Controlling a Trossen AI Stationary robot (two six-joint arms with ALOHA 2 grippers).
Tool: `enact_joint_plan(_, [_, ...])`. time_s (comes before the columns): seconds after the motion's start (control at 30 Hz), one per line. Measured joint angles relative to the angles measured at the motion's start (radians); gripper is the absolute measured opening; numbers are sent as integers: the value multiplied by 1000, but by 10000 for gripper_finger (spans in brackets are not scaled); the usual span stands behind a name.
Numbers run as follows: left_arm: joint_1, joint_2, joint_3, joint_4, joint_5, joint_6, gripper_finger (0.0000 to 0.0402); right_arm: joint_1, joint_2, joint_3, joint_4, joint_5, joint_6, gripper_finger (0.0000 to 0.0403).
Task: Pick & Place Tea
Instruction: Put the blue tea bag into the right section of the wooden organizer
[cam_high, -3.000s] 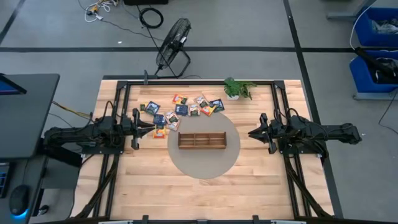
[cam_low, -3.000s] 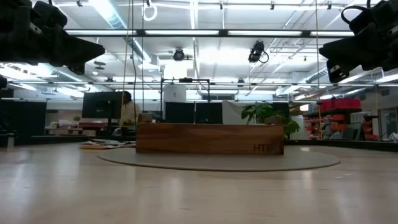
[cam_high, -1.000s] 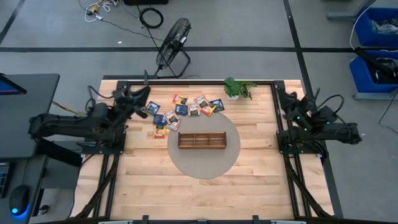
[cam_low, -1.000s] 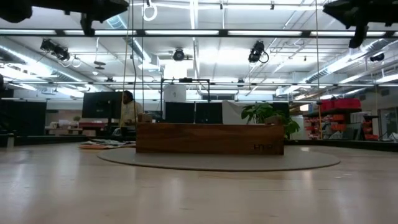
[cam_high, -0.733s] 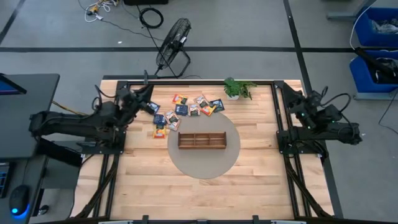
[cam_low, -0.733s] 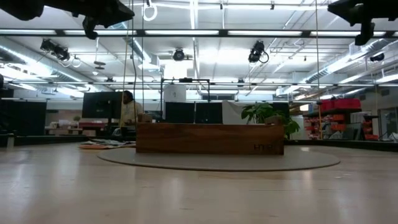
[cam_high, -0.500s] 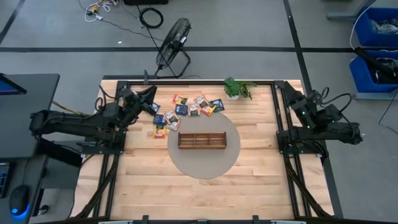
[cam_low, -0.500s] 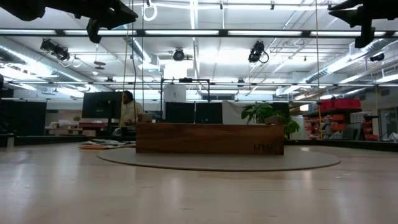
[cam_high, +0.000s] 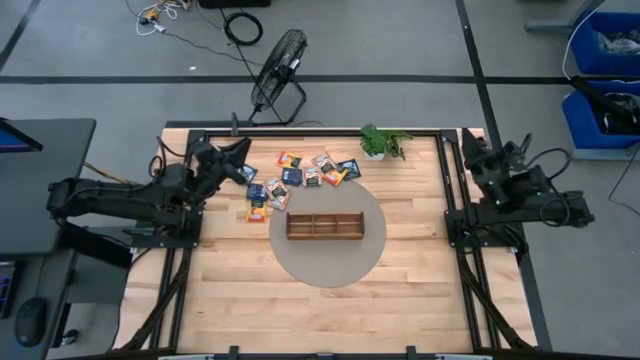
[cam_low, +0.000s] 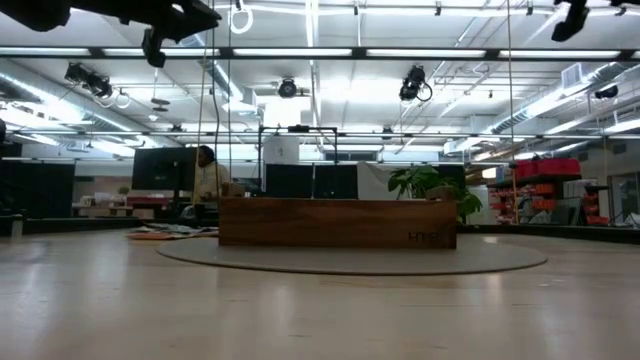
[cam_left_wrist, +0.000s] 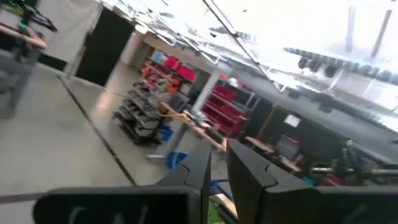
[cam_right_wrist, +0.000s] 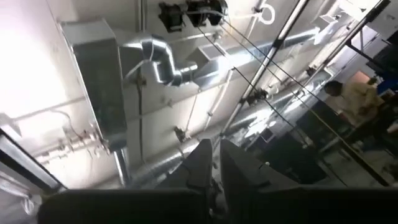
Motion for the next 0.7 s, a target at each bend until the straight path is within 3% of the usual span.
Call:
enact_joint_plan(0.17, [0,-1,63,8,24,-71,53,-1,152,104,-51,-1,-4,41])
enact_joint_plan(0.33, [0,0,92,6,25,123,53,-8,264,206,-85,17,-81,41])
enact_joint_plan(0.47, [-10,3,92,13,37,-1,53,-8,319,239,-90,30,-38,41])
enact_joint_plan(0.7, [49,0,92,20,88,-190,53,-17,426,271,-91,-52,46,48])
